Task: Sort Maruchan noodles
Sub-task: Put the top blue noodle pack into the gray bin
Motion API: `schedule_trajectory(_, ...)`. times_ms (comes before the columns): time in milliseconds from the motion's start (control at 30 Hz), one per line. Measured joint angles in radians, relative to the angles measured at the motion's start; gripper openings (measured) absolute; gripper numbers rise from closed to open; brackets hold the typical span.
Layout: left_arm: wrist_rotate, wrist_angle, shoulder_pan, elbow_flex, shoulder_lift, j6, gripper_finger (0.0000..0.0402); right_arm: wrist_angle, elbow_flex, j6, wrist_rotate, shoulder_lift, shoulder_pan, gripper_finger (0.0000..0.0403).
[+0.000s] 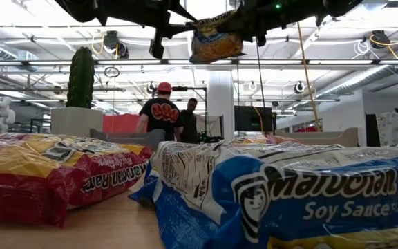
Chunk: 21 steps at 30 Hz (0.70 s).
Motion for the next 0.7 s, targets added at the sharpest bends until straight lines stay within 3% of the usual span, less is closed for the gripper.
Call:
schedule_trajectory(267, -0.149, 0.052, 0.005, 0.0, -0.001, 0.112, 0.0128, -0.117, 0.0, 0.113, -0.071, -0.095, -0.015, 0.0117)
schedule_trajectory(467, -0.155, 0.06, 0.049, 0.0, -0.001, 0.117, 0.0129, -0.252, 0.0, 0.225, -0.095, -0.159, -0.012, 0.0117)
schedule_trajectory(600, -0.152, -0.001, 0.094, 0.0, -0.001, 0.113, 0.0129, -0.305, 0.0, 0.285, -0.056, -0.178, -0.027, 0.0117)
schedule_trajectory(700, -0.097, -0.068, 0.141, 0.0, -0.001, 0.094, 0.0129, -0.317, 0.0, 0.372, -0.043, -0.188, -0.043, 0.0117)
